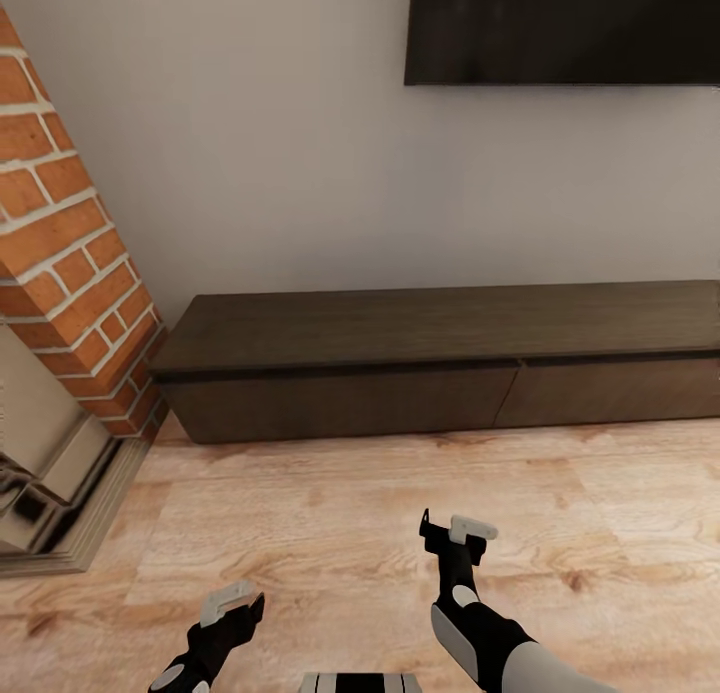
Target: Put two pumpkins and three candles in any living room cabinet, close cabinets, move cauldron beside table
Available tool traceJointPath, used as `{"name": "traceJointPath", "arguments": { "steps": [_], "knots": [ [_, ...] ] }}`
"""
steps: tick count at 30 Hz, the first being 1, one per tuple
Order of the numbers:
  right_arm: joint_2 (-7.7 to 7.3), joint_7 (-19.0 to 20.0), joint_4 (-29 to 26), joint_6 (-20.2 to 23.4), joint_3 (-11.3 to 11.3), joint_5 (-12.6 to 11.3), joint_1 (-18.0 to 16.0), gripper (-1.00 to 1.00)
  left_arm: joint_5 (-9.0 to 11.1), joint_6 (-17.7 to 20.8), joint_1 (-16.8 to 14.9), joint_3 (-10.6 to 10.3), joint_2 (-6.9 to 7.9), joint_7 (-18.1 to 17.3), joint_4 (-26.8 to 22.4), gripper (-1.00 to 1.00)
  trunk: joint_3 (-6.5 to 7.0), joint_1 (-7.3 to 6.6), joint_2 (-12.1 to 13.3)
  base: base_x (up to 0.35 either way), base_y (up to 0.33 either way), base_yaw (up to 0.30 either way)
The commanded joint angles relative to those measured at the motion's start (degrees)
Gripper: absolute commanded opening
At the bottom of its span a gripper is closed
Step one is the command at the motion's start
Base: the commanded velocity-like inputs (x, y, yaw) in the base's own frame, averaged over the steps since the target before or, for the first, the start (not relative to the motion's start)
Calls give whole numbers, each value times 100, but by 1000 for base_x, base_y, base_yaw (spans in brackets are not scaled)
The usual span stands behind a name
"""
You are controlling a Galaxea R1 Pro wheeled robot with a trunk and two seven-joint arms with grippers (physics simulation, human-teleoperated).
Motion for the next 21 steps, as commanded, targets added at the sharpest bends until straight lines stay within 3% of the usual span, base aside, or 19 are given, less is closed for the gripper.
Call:
{"name": "traceJointPath", "arguments": {
  "steps": [1,14,21],
  "knots": [
    [-2,-31,2,-24,48,-46,-5,100,61,-39,-5,-47,10,48,-5,100,18,-3,0,0,0,0],
    [1,-27,11,-18,57,-53,-5,100,61,-31,-5,-63,-5,47,-8,100,306,-37,17,-2,0,0],
    [-9,-13,11,-22,57,-62,-5,100,61,-31,-5,-57,-14,47,-12,100,462,-55,27,-140,0,0]
  ]
}}
